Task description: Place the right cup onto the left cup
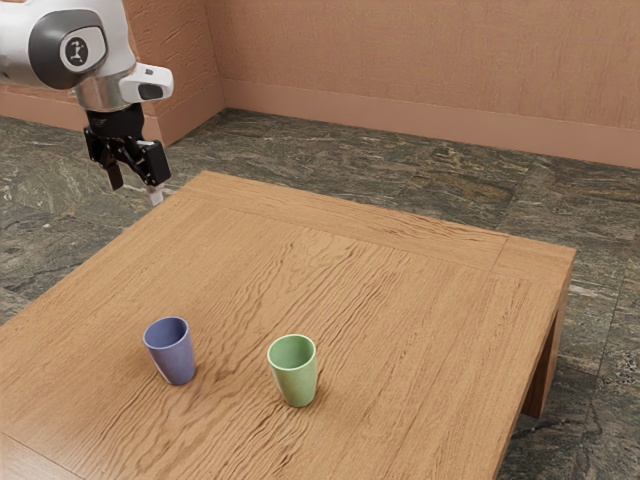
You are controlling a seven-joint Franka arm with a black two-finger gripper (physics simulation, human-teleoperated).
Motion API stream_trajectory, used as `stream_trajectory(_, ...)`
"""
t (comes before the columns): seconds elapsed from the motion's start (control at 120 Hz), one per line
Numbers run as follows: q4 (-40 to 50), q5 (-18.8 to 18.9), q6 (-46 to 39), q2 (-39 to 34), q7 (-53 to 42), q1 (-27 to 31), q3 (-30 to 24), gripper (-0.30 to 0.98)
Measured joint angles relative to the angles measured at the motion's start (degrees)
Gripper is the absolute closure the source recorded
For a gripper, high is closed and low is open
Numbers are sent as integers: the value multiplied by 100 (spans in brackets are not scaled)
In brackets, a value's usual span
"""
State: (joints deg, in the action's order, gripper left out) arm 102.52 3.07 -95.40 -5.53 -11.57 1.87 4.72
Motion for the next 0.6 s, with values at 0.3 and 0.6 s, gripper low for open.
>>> stream_trajectory(0.3,88,-12,-55,12,41,-266,-11,0)
stream_trajectory(0.6,593,-176,-379,361,67,-538,-156,0)
